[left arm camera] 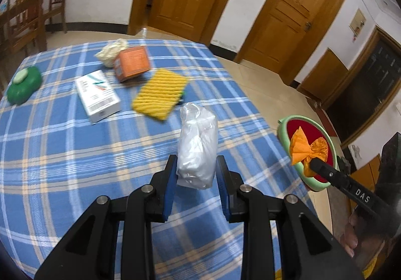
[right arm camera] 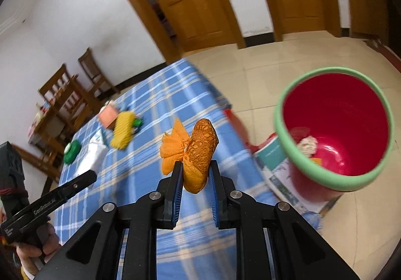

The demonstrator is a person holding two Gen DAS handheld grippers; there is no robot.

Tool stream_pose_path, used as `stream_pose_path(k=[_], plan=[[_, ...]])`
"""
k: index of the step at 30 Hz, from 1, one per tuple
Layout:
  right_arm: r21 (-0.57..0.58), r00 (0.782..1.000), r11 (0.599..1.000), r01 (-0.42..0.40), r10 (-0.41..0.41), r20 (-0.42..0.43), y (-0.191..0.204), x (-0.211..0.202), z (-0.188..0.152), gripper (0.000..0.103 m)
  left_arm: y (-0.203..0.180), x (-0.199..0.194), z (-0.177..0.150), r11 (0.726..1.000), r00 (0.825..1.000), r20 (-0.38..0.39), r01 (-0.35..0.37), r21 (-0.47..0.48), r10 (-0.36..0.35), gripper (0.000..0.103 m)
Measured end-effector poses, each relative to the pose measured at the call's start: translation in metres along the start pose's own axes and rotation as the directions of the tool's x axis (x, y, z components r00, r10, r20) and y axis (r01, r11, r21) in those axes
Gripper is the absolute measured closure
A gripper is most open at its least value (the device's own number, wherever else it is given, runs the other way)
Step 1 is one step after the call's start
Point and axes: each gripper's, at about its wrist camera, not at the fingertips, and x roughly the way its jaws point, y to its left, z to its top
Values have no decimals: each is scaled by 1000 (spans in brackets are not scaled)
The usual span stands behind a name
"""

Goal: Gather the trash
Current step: 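Carry the plastic bag toward the red bin with left tool while right drops orange snack bag in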

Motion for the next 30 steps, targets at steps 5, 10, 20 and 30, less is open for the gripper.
stream_pose_path(k=[5, 10, 20, 30], plan=[[60, 998, 997, 43, -46, 50, -26, -15, 7, 84, -27, 8, 4, 998, 999, -24, 26, 50, -25, 73], [127, 993, 989, 81, -90, 72, -56, -23, 10, 83, -56, 19, 8, 993, 998, -48, 51, 106, -46, 73], [261, 980, 955, 142, -172, 96, -112, -36, 12, 79, -115, 42, 16, 971, 991, -88, 114, 208, -97, 73], [363, 969, 915, 175, -225, 100, -151, -45, 11, 74, -162, 67, 18, 941, 981, -143, 170, 293, -132, 73]])
